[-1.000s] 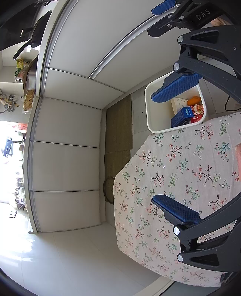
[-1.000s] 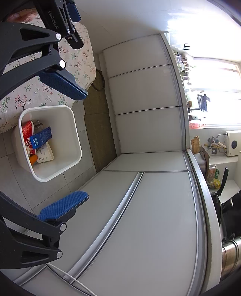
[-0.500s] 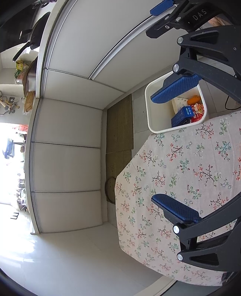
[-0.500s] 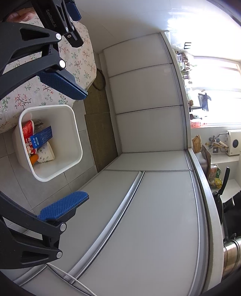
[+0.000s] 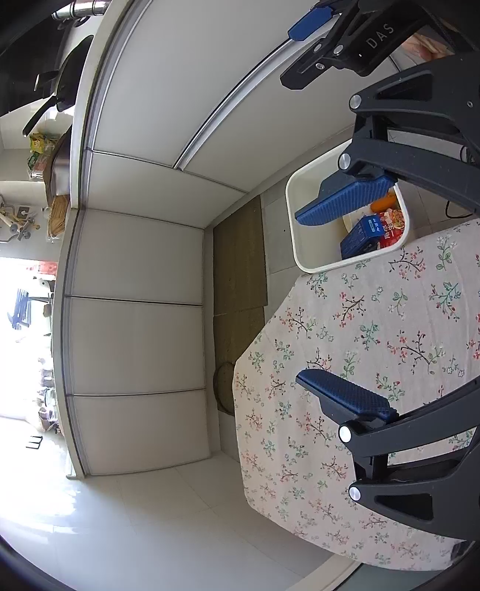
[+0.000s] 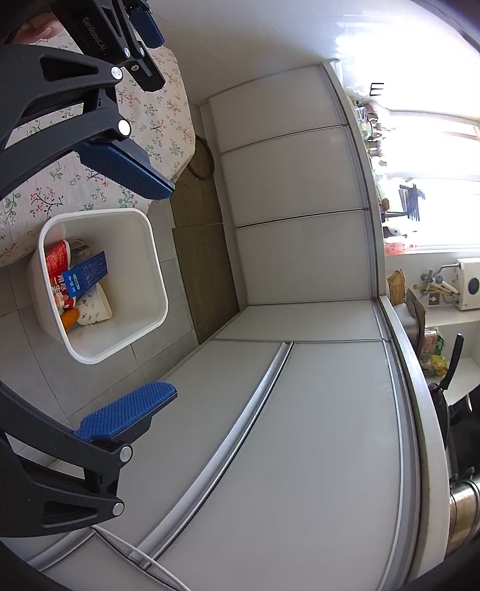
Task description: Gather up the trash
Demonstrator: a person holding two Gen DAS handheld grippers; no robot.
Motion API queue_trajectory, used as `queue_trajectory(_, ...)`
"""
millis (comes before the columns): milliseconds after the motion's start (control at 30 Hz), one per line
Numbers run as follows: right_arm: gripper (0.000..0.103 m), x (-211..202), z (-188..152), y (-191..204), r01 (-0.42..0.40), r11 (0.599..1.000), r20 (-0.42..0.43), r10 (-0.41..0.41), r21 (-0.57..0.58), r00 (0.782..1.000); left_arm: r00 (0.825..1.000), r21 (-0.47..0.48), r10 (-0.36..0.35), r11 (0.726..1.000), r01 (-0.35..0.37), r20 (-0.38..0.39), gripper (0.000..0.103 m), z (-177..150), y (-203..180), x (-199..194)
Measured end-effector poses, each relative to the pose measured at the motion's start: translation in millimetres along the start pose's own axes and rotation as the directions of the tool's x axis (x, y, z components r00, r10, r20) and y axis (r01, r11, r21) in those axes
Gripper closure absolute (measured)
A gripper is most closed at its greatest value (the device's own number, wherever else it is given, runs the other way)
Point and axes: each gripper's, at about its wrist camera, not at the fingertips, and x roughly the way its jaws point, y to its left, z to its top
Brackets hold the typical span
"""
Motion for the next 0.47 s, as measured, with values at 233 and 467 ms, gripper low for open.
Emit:
queue_trajectory(233,0.007,3.4,-1.3,2.1,0.012,1.0,-0.012,-0.012,-0.006,1.0,1.0,-0.002,-0.011,1.0,0.011,0.004,0.019,-0.4,-3.0,-2.5)
queue_trajectory(467,0.007,4.4,-3.3,4.5,0.018,1.0,-0.017,-0.018,-0.014,1.0,1.0,-0.021,-0.001,1.0,0.001,-0.001,0.007,1.3,-0.1,-4.0)
